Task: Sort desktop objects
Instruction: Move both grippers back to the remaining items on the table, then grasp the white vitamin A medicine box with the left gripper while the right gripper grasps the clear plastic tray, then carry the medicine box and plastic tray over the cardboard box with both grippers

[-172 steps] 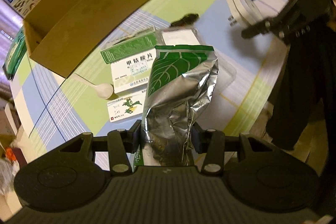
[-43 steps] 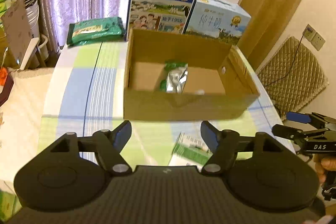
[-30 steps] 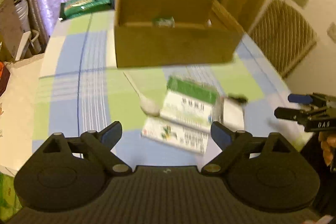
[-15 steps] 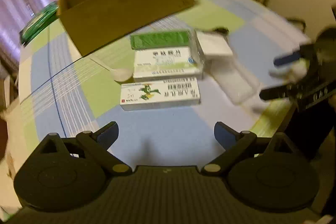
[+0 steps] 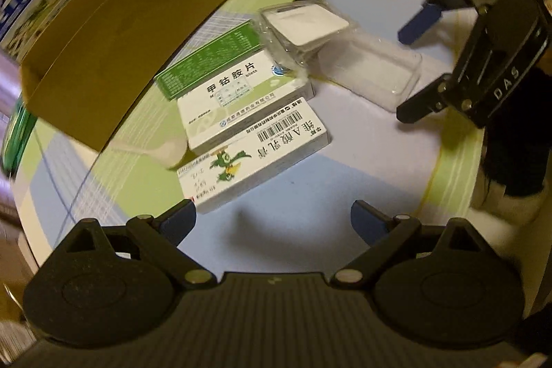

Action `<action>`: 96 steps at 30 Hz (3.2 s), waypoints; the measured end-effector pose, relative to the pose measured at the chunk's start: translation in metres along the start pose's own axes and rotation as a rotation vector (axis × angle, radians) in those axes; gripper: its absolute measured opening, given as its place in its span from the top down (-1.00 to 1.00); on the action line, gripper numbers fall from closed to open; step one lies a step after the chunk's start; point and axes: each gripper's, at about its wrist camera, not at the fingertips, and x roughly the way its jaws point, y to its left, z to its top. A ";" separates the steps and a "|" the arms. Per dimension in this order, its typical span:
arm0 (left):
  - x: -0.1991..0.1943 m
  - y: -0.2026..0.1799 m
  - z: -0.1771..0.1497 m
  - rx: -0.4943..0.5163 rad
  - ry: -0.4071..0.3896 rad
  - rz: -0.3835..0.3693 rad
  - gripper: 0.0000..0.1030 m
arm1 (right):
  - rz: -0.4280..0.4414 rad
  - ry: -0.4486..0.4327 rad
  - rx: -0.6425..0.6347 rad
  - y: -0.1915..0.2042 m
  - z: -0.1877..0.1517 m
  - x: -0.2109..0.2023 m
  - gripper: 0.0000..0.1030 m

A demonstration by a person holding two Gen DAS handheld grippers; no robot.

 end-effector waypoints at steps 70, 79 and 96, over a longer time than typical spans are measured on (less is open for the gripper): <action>0.041 0.001 0.033 -0.317 0.102 -0.106 0.29 | -0.095 0.023 -0.068 -0.021 0.009 0.008 -0.04; 0.042 0.003 0.036 -0.363 0.114 -0.099 0.35 | -0.081 0.008 -0.022 -0.022 0.002 -0.004 -0.04; -0.005 0.007 0.032 -0.444 0.112 -0.011 0.36 | -0.066 -0.066 0.008 -0.019 0.001 -0.044 -0.03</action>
